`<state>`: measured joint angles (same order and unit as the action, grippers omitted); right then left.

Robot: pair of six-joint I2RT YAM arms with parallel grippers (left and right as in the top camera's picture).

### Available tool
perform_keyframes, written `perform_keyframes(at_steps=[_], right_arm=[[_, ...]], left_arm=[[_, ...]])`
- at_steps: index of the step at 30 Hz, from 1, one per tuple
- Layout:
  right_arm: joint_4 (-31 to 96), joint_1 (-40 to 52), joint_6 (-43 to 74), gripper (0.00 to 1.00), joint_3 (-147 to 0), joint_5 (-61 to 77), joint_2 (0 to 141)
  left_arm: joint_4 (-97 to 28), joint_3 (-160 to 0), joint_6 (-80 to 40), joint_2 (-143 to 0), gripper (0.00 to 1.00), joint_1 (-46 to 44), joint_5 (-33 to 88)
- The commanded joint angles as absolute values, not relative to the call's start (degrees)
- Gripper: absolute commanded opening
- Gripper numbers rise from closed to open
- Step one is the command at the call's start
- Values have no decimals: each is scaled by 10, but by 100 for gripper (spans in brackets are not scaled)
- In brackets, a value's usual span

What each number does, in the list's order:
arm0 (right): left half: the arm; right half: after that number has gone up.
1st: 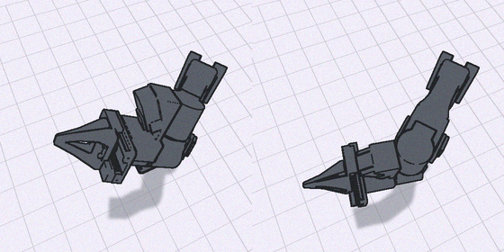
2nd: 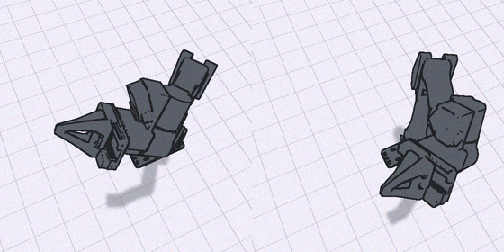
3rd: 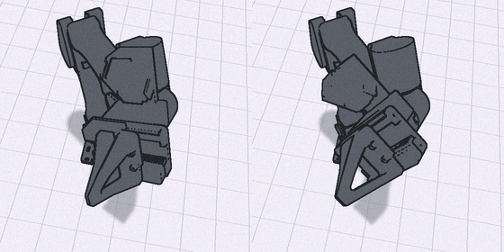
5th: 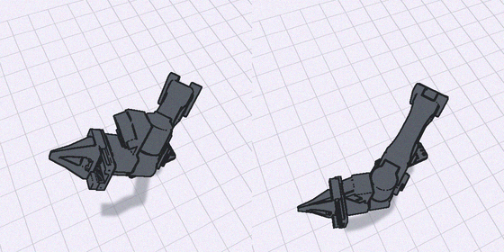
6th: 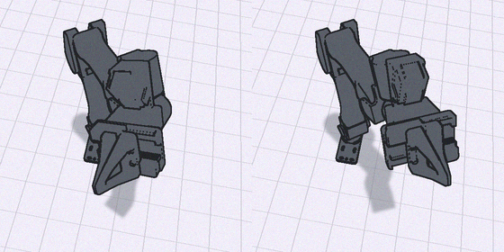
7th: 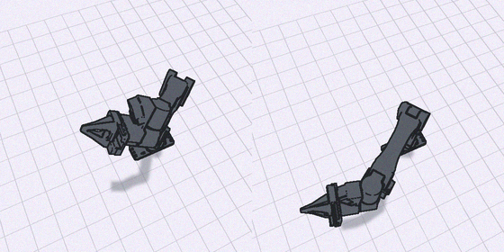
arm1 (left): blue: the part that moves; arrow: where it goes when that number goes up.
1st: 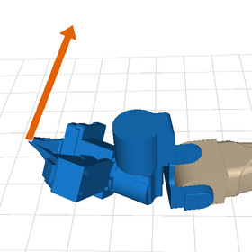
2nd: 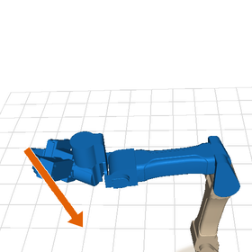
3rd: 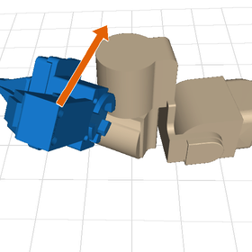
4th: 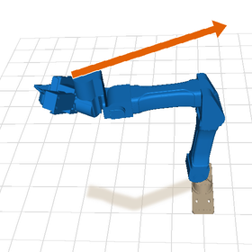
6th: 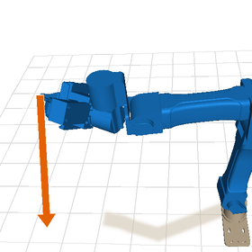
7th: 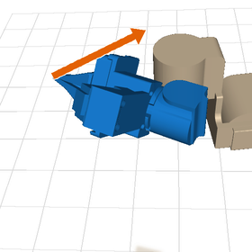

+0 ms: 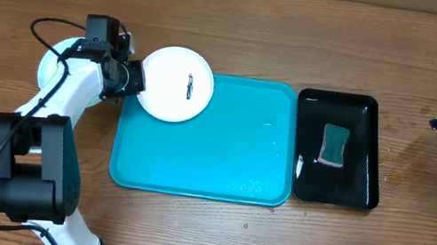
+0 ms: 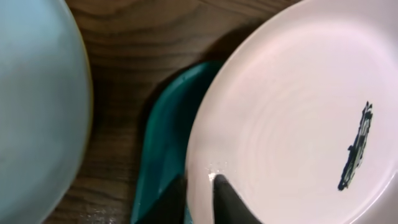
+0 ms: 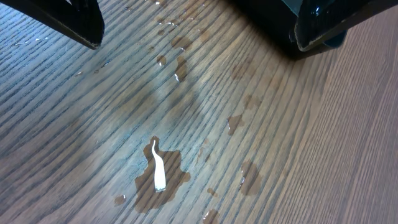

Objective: Clean dirty plates on tray and stack at the side
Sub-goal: 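Slide the marked white plate with the left gripper to the teal tray's center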

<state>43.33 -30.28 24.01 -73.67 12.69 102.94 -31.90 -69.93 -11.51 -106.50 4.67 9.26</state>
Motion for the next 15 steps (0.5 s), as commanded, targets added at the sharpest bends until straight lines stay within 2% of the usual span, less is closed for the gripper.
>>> perform_keyframes(at_steps=[1,5,8,15], right_arm=[[431,-303,245,100,-747,127,1023],[431,-303,245,100,-747,127,1023],[431,-303,245,100,-747,127,1023],[431,-303,245,100,-747,127,1023]], left_arm=[[-326,-713,-109,-1049,23,34,85],[-326,-713,-117,-1049,33,22,22],[-316,-713,-118,-1049,33,21,11],[-294,-713,-118,-1054,26,18,14]])
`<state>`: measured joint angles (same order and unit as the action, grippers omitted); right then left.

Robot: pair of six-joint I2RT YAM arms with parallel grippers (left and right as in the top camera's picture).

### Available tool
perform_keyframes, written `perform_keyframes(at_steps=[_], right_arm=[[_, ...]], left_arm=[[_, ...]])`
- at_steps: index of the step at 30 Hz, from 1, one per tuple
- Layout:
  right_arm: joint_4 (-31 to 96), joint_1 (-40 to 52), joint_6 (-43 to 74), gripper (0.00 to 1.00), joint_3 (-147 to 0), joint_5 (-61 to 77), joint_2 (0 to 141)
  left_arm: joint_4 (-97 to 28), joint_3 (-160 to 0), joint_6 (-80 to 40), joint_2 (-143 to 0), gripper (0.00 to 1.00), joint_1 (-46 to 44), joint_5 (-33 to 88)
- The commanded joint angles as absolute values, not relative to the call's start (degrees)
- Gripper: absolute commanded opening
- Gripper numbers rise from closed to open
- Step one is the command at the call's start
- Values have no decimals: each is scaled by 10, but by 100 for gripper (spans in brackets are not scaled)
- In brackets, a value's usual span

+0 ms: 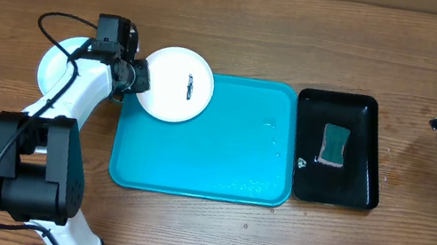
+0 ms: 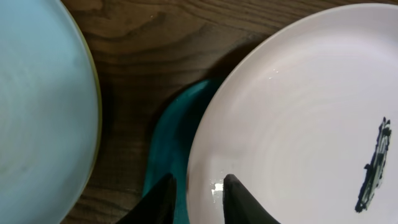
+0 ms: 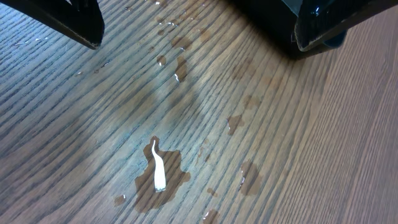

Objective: Clean dirty plates on tray and stack at the side
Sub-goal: 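Slide the marked white plate with the left gripper to the teal tray's center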

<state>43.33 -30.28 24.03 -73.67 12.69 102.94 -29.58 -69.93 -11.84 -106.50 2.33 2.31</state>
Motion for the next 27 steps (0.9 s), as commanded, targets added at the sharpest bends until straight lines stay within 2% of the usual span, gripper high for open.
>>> perform_keyframes(at_steps=[1,4,8,10,13,15,17,27], right_arm=[[431,-303,245,100,-747,127,1023],[431,-303,245,100,-747,127,1023],[431,-303,245,100,-747,127,1023],[431,-303,245,100,-747,127,1023],[431,-303,245,100,-747,127,1023],[431,-303,245,100,-747,127,1023],[431,-303,245,100,-747,127,1023],[431,-303,245,100,-747,127,1023]], left_arm=[[-294,-713,-118,-1057,24,17,15],[-292,-709,-118,-1071,20,14,15],[-285,-709,-118,-1084,9,11,15],[-286,-711,-118,-1079,8,10,16],[-291,-718,-118,-1074,11,11,15],[-293,-719,-118,-1070,18,11,15],[-293,-719,-117,-1068,21,11,13],[-295,-708,-118,-1070,19,11,6]])
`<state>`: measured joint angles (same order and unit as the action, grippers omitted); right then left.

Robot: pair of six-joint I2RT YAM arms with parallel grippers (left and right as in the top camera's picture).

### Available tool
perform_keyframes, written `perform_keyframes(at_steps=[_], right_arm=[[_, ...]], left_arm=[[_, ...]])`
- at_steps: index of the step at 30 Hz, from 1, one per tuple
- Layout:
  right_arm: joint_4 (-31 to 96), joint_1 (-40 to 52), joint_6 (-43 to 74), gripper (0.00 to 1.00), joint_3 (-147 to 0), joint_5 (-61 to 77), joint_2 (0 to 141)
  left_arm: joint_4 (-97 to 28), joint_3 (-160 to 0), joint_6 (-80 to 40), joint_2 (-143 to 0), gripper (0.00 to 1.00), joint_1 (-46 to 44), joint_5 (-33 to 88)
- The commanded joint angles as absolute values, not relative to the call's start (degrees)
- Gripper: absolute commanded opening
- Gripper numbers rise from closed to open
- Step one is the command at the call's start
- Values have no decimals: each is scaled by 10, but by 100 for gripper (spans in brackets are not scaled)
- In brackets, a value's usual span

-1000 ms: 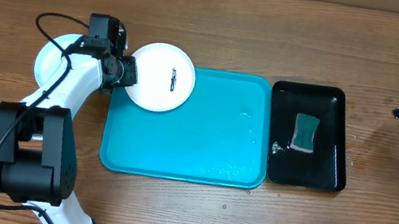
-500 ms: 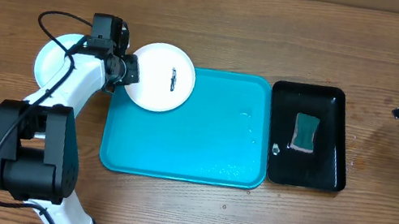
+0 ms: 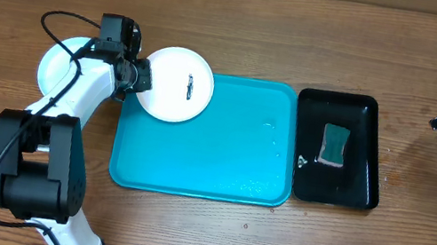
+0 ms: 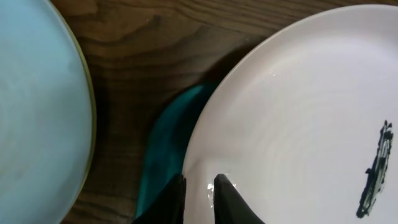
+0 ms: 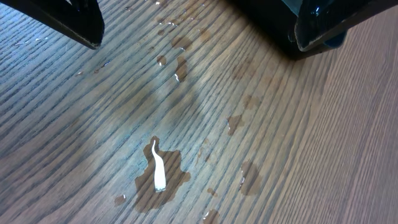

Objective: Clean dirty plates on tray and stack at the side
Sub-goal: 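Slide the marked white plate with the left gripper to the teal tray's center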

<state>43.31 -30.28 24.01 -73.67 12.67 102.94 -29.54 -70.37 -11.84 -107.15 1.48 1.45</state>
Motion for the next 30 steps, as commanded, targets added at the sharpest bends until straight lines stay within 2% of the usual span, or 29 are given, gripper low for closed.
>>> perform_keyframes(at_steps=[1,30], right_arm=[[431,-303,245,100,-747,127,1023],[431,-303,245,100,-747,127,1023]], left_arm=[[-293,-705,-118,-1071,19,11,6],[-282,-698,-118,-1101,20,11,-5]])
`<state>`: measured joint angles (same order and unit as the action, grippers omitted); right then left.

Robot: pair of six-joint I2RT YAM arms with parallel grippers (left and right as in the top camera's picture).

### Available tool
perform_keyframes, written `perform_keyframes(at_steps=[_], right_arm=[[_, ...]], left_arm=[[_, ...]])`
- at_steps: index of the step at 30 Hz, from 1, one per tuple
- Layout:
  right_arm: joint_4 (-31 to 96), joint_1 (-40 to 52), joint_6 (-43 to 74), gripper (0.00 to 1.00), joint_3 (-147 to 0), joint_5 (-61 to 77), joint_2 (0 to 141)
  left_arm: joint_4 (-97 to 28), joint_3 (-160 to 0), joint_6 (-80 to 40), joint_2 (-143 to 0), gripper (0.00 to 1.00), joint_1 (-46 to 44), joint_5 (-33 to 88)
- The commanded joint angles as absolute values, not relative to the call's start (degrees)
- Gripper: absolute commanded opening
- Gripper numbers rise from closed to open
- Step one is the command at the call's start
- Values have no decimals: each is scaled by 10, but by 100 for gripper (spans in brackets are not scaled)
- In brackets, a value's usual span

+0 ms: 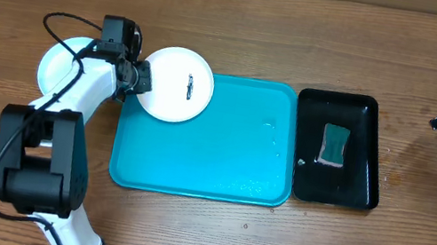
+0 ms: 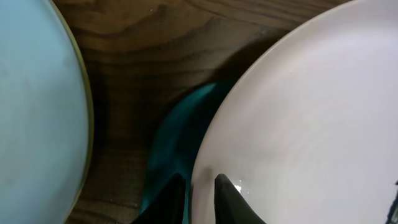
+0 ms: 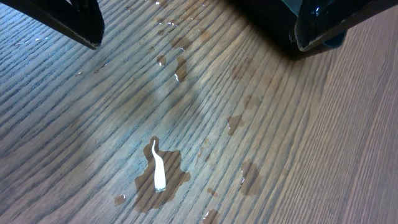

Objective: Clean dirty plates on tray and stack at the side
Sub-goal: 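Slide the marked white plate with the left gripper to the teal tray's center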

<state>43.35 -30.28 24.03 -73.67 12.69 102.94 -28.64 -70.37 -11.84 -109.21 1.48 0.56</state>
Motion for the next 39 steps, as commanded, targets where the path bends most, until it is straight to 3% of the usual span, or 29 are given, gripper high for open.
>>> perform_keyframes(at_steps=[1,4,8,21,27,39], right_arm=[[431,-303,245,100,-747,127,1023],[431,-303,245,100,-747,127,1023],[431,-303,245,100,-747,127,1023],[431,-303,245,100,-747,127,1023],[431,-303,245,100,-747,127,1023],[431,-303,245,100,-747,127,1023]], left_arm=[[-282,-698,-118,-1101,19,11,-4],[-282,-698,-118,-1102,8,11,-4],[-285,-698,-118,-1102,4,11,-4],[-395,-698,-115,-1101,4,10,177],[-465,-698,-106,-1101,4,3,174],[-479,-698,-108,-1101,8,-37,133]])
